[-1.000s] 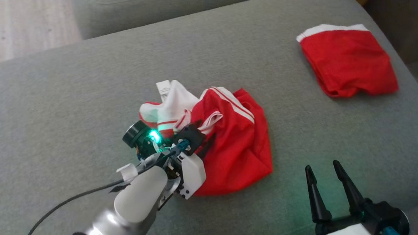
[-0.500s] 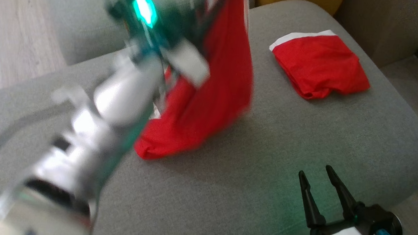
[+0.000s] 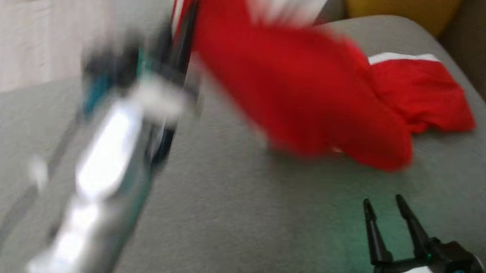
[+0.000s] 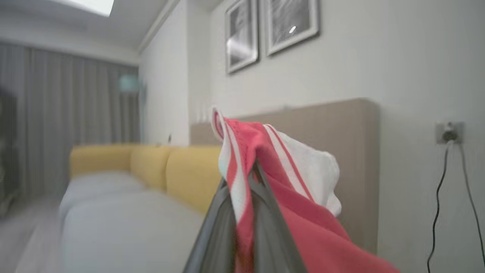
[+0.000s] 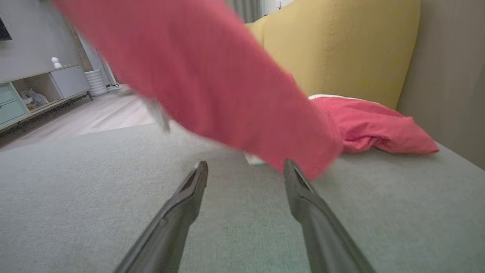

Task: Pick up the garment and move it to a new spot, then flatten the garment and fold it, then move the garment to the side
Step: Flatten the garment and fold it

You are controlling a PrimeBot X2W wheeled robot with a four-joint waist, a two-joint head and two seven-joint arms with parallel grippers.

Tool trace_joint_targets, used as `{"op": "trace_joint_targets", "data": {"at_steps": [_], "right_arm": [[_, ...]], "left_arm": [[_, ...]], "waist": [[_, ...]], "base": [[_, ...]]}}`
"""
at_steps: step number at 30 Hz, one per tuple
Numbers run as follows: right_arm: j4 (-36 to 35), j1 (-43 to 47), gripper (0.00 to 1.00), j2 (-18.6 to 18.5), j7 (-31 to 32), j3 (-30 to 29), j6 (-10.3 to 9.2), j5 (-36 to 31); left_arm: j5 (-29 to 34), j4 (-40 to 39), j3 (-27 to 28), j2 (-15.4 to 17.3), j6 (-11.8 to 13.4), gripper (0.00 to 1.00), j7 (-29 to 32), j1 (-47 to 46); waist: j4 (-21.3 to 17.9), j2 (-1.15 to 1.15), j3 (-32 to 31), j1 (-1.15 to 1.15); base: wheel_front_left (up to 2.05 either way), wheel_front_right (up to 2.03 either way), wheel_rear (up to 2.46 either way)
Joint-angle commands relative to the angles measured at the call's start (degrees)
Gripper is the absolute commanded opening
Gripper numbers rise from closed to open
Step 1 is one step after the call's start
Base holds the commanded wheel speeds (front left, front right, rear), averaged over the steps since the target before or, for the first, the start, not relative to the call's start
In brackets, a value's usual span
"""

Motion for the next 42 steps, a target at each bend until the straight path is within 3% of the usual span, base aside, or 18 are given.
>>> {"op": "trace_joint_targets", "data": {"at_steps": [1,6,11,12,13,14,18,22,26,32,35,36,38,42], "right_arm": [[-2.03,-0.96,1.0,-0.56,-0.22,0.86,-0.04,-0.44],[-2.38,-1.11,1.0,-0.9,-0.22,0.19,-0.04,-0.77],[-2.6,-0.53,1.0,-0.94,-0.22,-0.43,-0.04,-0.88],[-2.57,-0.34,1.0,-0.95,-0.22,-0.45,-0.04,-0.9],[-2.52,-0.16,1.0,-0.97,-0.22,-0.45,-0.04,-0.92],[-2.5,0.01,1.0,-0.96,-0.22,-0.5,-0.04,-0.94],[-2.55,0.24,1.0,-0.88,-0.22,-0.4,-0.04,-1.0],[-2.88,-0.3,1.0,-0.97,-0.22,-0.37,-0.04,-1.03],[-2.9,-1.33,1.0,-1.23,-0.22,0.12,-0.04,-1.09],[-2.89,-4.13,1.0,-1.75,-0.22,0.99,-0.04,-1.2],[-2.87,-5.22,1.0,-1.88,-0.22,1.49,-0.04,-1.22],[-2.76,-6.11,1.0,-1.87,-0.22,1.83,-0.04,-1.18],[-2.66,-6.71,1.0,-1.82,-0.22,2.07,-0.04,-1.18],[-2.51,-7.48,1.0,-1.74,-0.22,2.54,-0.04,-1.15]], "left_arm": [[-0.94,-1.46,2.59,1.86,-0.07,0.0,-0.18,1.17],[-3.78,-1.17,6.44,1.63,1.56,0.0,-0.19,20.12],[-4.5,-4.85,10.12,0.08,2.12,0.0,-0.19,32.64],[-4.43,-5.46,10.47,-0.14,2.14,0.27,-0.19,34.37],[-4.54,-6.04,10.82,-0.32,2.11,0.76,-0.19,35.8],[-4.56,-6.56,11.1,-0.46,2.17,1.0,-0.19,36.88],[-2.89,-9.52,11.98,0.63,2.92,1.0,-0.19,37.94],[-0.09,-13.76,12.78,5.33,4.05,1.0,1.71,34.24],[1.04,-17.11,12.34,10.99,2.26,1.0,8.69,25.63],[0.61,-14.28,4.73,18.48,-0.19,1.0,24.48,9.68],[-1.09,-12.18,1.11,20.15,-0.29,1.0,28.55,5.3],[-3.88,-10.15,-3.28,22.15,-0.32,1.0,32.73,2.01],[-6.86,-7.81,-6.77,24.03,-0.33,1.0,36.93,-0.71],[-10.45,-5.04,-10.56,26.44,-0.33,1.0,40.41,-3.92]], "waist": [[3.19,0.0,0.54,0.0],[6.5,0.0,1.28,0.0],[8.72,0.0,1.34,0.0],[9.02,0.0,1.25,0.0],[9.27,0.0,1.15,0.0],[9.52,0.0,1.07,0.0],[9.97,0.0,1.2,0.0],[10.12,0.0,2.42,0.0],[10.28,0.0,4.54,0.0],[9.68,0.0,8.75,0.0],[9.08,0.0,10.04,0.0],[8.39,0.0,11.07,0.0],[7.78,0.0,12.03,0.0],[6.73,0.0,13.4,0.0]], "base": [[0.0,0.0,0.0],[0.0,0.0,0.0],[0.0,0.0,0.0],[0.0,0.0,0.0],[0.0,0.0,0.0],[0.0,0.0,0.0],[0.0,0.0,0.0],[0.0,0.0,0.0],[0.0,0.0,0.0],[0.0,0.0,0.0],[0.0,0.0,0.0],[0.0,0.0,0.0],[0.0,0.0,0.0],[0.0,0.0,0.0]]}}
